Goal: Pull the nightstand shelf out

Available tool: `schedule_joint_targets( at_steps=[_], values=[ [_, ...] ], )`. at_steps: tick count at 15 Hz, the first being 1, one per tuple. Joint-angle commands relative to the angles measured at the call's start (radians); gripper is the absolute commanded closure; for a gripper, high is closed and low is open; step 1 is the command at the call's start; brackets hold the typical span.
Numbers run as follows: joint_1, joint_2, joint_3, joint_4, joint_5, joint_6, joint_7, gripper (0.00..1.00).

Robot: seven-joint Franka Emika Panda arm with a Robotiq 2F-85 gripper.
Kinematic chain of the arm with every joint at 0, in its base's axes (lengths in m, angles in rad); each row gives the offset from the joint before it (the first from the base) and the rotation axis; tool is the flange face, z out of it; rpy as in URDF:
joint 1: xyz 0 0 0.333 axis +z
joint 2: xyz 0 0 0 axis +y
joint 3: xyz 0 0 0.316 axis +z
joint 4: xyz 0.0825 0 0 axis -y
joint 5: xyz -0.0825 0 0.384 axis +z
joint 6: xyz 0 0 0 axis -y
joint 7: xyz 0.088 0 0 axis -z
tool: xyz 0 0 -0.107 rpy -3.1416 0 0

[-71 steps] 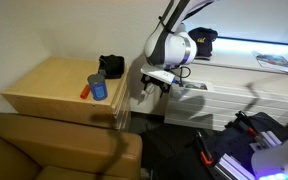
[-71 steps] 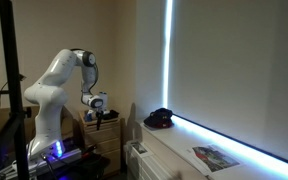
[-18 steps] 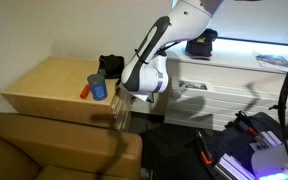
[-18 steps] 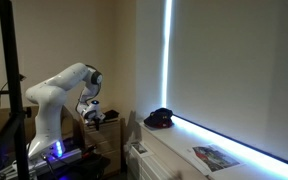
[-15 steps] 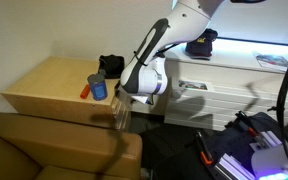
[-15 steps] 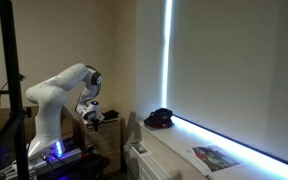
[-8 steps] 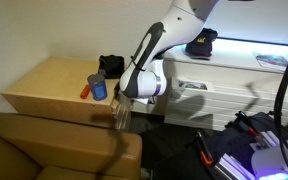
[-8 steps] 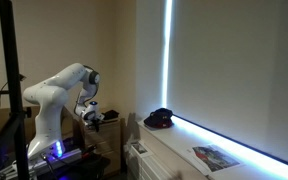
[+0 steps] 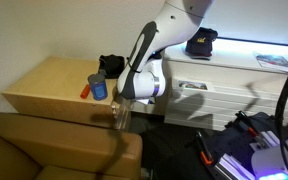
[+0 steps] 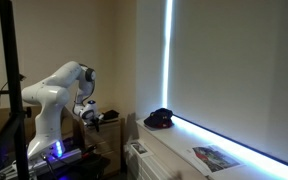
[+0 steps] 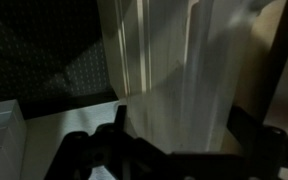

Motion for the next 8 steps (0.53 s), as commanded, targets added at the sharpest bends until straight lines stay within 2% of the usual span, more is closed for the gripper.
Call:
schedule_joint_targets(
  at_steps=[1,8],
  values=[
    [0.033,-0.029,-0.090,-0.110,0.089,-0.034,0.012,0.00],
    [0.025,-0.139,-0.172,-0.346,0.212,-0.016,0.013,0.00]
  ],
)
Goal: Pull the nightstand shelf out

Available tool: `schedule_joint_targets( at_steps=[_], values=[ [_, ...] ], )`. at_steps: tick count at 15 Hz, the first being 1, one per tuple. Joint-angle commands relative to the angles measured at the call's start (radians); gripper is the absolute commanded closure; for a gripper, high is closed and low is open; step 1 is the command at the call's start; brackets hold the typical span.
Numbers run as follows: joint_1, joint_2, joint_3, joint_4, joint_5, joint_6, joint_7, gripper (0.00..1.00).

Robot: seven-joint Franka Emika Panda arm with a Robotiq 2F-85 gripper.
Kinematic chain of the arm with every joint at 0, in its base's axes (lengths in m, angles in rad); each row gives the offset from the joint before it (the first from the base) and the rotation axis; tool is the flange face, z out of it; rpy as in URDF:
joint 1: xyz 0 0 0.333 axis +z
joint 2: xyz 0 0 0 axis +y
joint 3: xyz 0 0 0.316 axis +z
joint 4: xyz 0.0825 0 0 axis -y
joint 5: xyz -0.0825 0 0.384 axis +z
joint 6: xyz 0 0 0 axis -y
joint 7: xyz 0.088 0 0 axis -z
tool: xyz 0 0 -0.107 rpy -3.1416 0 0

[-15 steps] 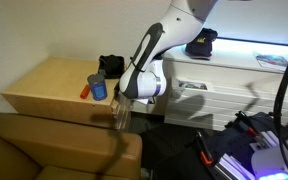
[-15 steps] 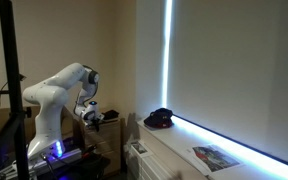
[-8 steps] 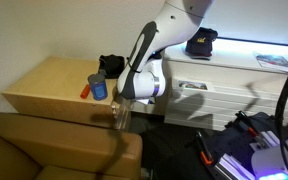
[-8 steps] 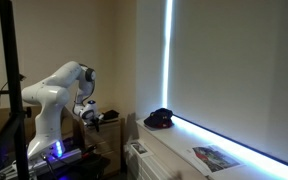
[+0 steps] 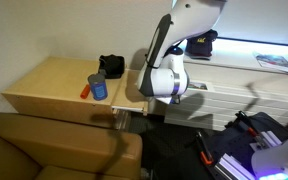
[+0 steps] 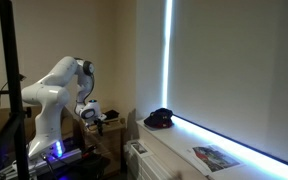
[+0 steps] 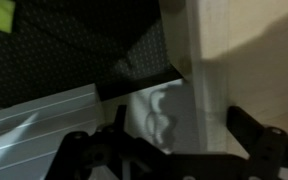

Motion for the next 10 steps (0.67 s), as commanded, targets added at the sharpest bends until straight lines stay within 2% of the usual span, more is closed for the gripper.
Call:
schedule_joint_targets(
  at_steps=[1,4,7,9,10],
  values=[
    [-0.005,-0.003,-0.062,-0.124,0.064,-0.016,0.001,0.00],
    [0.015,-0.037,-0.116,-0.198,0.132,-0.045,-0.002,0.00],
    [0.078,-0.057,-0.200,-0.239,0.196,-0.106,0.007,0.00],
    [0.024,-0.103,-0.170,-0.253,0.193,-0.172,0.016,0.00],
    [0.040,-0.118,-0.174,-0.245,0.193,-0.070,-0.005,0.00]
  ],
)
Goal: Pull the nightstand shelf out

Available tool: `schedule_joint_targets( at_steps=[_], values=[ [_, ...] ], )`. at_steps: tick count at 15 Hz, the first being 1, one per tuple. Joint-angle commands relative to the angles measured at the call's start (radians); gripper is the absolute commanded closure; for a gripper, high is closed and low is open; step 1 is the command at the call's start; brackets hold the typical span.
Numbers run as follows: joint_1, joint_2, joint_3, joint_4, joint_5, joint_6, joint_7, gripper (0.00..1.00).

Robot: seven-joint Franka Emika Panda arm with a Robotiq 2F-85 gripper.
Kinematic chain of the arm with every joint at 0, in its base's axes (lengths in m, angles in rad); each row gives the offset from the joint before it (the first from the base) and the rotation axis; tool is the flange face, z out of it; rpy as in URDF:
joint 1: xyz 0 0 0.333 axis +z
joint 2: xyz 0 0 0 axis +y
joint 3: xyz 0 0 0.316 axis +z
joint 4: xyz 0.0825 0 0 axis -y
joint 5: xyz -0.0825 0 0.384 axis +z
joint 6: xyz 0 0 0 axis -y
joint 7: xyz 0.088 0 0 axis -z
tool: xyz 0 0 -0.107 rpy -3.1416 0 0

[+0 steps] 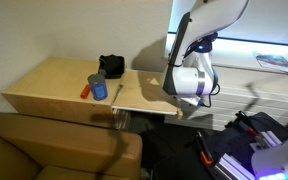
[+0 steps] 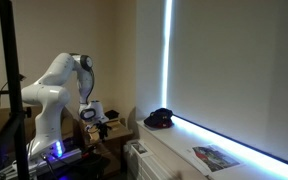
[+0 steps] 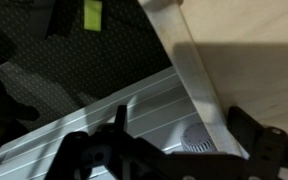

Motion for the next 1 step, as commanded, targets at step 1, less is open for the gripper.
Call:
schedule_joint_targets(
  at_steps=[1],
  values=[
    [-0.011,-0.009,0.005,0.000,0.005,-0.019,-0.002,0.00]
  ],
)
